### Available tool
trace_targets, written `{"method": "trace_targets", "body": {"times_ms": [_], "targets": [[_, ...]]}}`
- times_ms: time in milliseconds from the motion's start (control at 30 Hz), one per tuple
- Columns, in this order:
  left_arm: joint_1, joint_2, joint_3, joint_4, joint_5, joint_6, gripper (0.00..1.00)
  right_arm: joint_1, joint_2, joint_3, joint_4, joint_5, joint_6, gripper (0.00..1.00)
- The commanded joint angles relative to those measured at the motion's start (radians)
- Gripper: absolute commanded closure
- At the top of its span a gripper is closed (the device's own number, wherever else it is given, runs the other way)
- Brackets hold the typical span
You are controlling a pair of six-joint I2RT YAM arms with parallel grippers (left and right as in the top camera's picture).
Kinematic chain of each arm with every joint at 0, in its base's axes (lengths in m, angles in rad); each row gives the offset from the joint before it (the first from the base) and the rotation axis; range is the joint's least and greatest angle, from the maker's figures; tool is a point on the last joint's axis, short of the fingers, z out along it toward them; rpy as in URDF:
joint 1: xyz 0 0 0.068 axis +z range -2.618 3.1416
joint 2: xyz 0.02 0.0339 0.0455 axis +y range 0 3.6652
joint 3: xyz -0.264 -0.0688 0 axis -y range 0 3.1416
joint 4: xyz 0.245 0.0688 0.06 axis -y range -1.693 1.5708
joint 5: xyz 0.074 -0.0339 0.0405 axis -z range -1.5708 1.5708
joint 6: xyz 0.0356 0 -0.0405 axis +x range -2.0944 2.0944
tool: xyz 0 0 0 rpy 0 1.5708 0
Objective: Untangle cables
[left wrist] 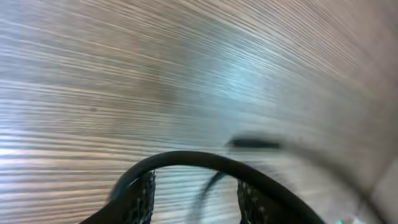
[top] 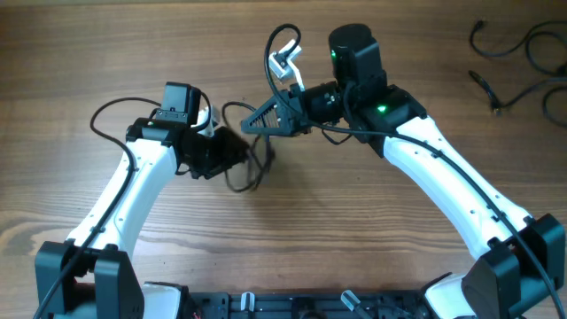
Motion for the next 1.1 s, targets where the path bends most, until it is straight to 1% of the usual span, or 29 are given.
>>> {"method": "trace_targets", "body": {"times_ms": [0,33,100,167,200,267,300,367,400,433,500,567,633,700,733,767,800,833,933,1033,1067], "targets": [[-0.003,0.009,-0.005,-0.009,-0.235,-0.051,0.58,-0.034,-0.014,0.016,0.088,-0.146,0.077,0.96],[-0.003,0.009,-0.005,-0.025,-0.287,-0.073,0.57,-0.053,-0.014,0.016,0.106,-0.165,0.079,0.96],[-0.003,0.009,-0.005,-0.061,-0.349,-0.08,0.59,-0.122,-0.014,0.016,0.116,-0.194,0.074,0.96],[-0.003,0.009,-0.005,-0.08,-0.39,-0.08,0.63,-0.193,-0.014,0.015,0.114,-0.193,0.038,0.96],[-0.003,0.009,-0.005,-0.09,-0.418,-0.094,0.65,-0.228,-0.014,0.014,0.113,-0.193,0.023,0.96],[-0.002,0.009,-0.005,-0.108,-0.48,-0.124,0.71,-0.305,-0.014,0.014,0.107,-0.178,0.013,0.96],[-0.001,0.009,-0.005,-0.112,-0.497,-0.124,0.71,-0.336,-0.014,0.014,0.09,-0.157,-0.007,0.96],[0.01,0.009,-0.005,-0.116,-0.511,-0.124,0.74,-0.402,-0.014,0.014,-0.083,-0.02,-0.108,0.95],[0.019,0.009,-0.005,-0.116,-0.511,-0.124,0.76,-0.42,-0.014,0.014,-0.206,0.096,-0.177,0.96],[0.034,0.009,-0.005,-0.115,-0.511,-0.124,0.78,-0.431,-0.014,0.014,-0.357,0.264,-0.266,0.96],[0.083,0.009,-0.005,-0.115,-0.511,-0.124,0.79,-0.433,-0.014,0.014,-0.621,0.613,-0.374,0.96],[0.109,0.009,-0.005,-0.111,-0.51,-0.124,0.79,-0.433,-0.014,0.014,-0.666,0.686,-0.384,0.96],[0.13,0.009,-0.005,-0.111,-0.489,-0.124,0.79,-0.433,-0.014,0.014,-0.69,0.713,-0.393,0.96],[0.132,0.009,-0.005,-0.101,-0.375,-0.121,0.79,-0.43,-0.013,0.014,-0.698,0.684,-0.385,0.96],[0.129,0.009,-0.005,-0.091,-0.305,-0.106,0.78,-0.43,-0.013,0.014,-0.698,0.666,-0.385,0.96],[0.122,0.01,-0.005,-0.071,-0.2,-0.059,0.78,-0.43,-0.013,0.014,-0.698,0.645,-0.385,0.96],[0.11,0.009,-0.005,-0.046,-0.076,0.0,0.75,-0.43,-0.013,0.014,-0.697,0.62,-0.385,0.96],[0.092,0.009,-0.005,-0.033,-0.014,0.02,0.71,-0.43,-0.013,0.014,-0.697,0.607,-0.384,0.96],[0.032,0.013,-0.005,0.0,-0.014,0.019,0.61,-0.43,-0.013,0.014,-0.697,0.607,-0.371,0.96],[-0.023,0.047,-0.005,0.033,-0.152,-0.072,0.62,-0.43,-0.013,0.014,-0.698,0.607,-0.37,0.96],[-0.023,0.057,-0.005,0.034,-0.166,-0.071,0.62,-0.43,-0.013,0.014,-0.699,0.607,-0.37,0.96]]}}
